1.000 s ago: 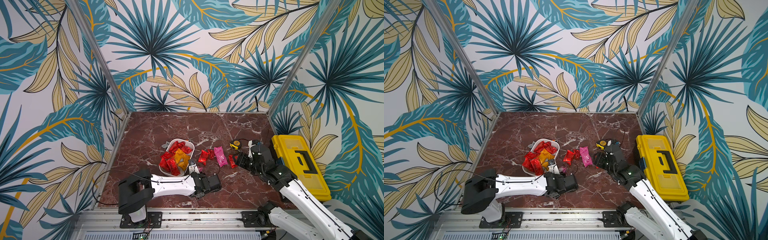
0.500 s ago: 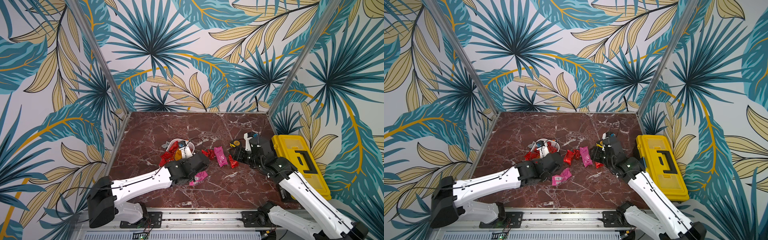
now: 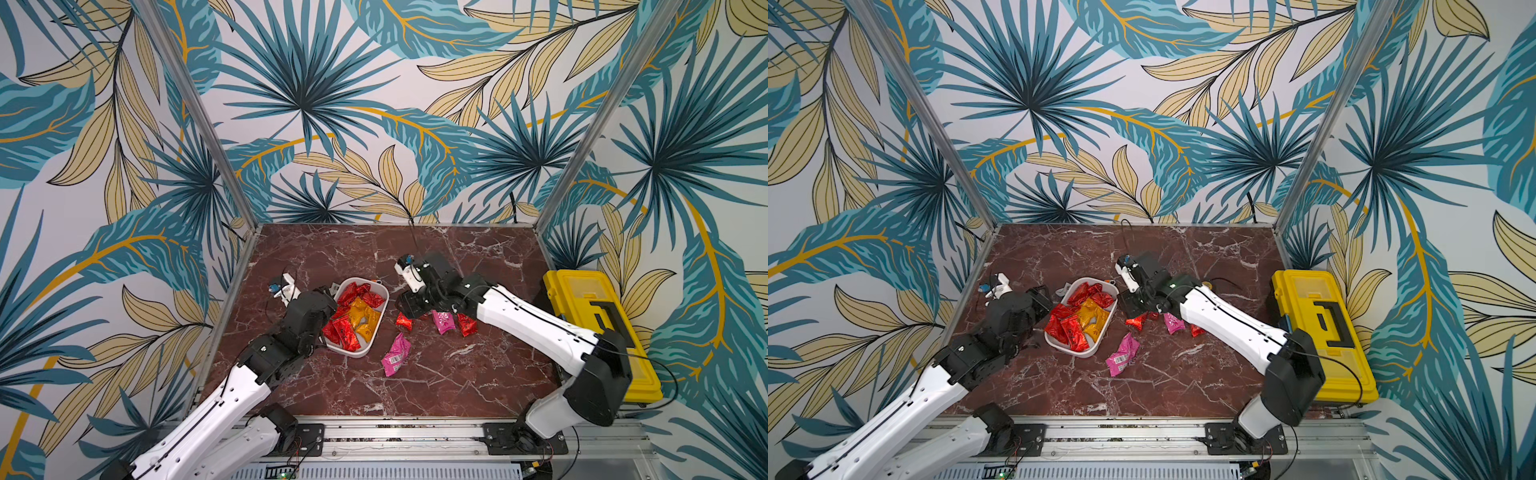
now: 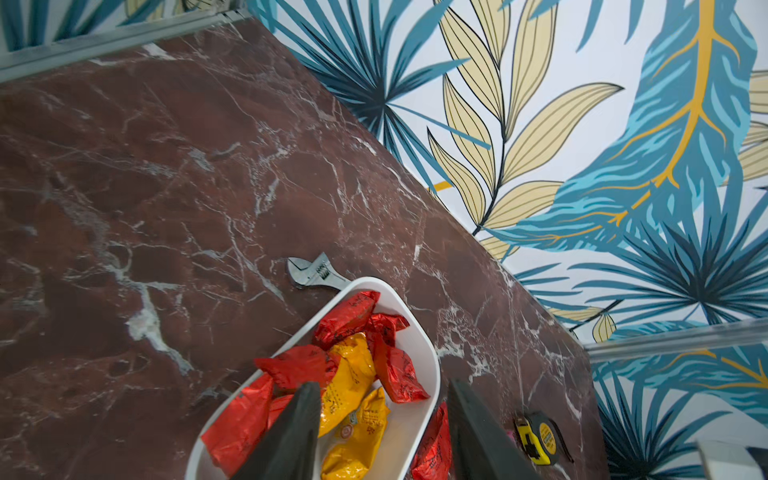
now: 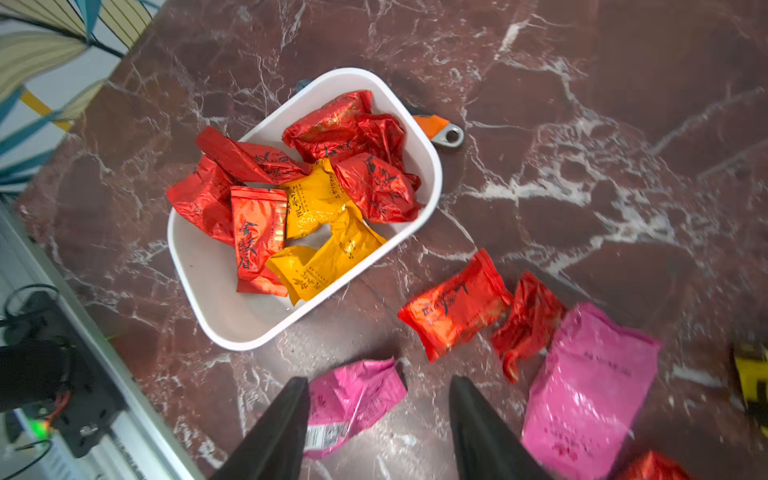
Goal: Take the tea bags out of the storage box
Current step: Pick up the tea bag from the storage box.
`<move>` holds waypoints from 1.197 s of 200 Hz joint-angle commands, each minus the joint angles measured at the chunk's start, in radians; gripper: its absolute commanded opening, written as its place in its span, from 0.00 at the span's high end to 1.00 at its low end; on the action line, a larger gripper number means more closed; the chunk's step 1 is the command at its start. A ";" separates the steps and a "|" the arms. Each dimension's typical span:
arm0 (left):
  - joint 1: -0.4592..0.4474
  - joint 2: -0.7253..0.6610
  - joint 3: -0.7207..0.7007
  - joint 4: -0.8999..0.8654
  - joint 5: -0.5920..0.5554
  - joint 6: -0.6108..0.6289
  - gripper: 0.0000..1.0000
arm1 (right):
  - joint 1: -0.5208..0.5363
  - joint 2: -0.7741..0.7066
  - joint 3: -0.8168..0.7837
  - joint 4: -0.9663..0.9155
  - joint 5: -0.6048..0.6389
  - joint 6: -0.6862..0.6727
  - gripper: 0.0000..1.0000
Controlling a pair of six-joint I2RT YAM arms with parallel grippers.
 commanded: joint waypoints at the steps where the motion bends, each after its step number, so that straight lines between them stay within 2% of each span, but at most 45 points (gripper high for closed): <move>1: 0.054 -0.060 -0.056 -0.073 0.022 -0.013 0.45 | 0.035 0.127 0.104 0.010 0.064 -0.153 0.41; 14: 0.077 -0.083 -0.077 -0.095 0.025 -0.037 0.45 | 0.077 0.213 0.173 0.010 0.087 -0.179 0.42; 40: 0.088 -0.123 -0.119 -0.105 -0.002 -0.060 0.45 | 0.089 0.358 0.314 0.011 0.084 -0.184 0.43; 58: 0.089 -0.145 -0.131 -0.141 -0.032 -0.099 0.45 | 0.095 0.432 0.377 0.009 0.144 -0.184 0.43; 85: 0.088 -0.206 -0.154 -0.245 -0.053 -0.239 0.46 | 0.095 0.505 0.421 0.009 0.197 -0.173 0.43; 138: 0.089 -0.316 -0.199 -0.293 -0.098 -0.277 0.47 | 0.106 0.596 0.480 0.011 0.263 -0.162 0.45; 160: 0.089 -0.325 -0.183 -0.318 -0.111 -0.262 0.47 | 0.109 0.606 0.487 0.011 0.293 -0.152 0.53; 206: 0.088 -0.330 -0.184 -0.296 -0.106 -0.243 0.47 | 0.119 0.565 0.468 0.011 0.301 -0.138 0.78; 239: 0.088 -0.341 -0.188 -0.268 -0.089 -0.218 0.47 | 0.134 0.479 0.439 0.012 0.275 -0.109 0.88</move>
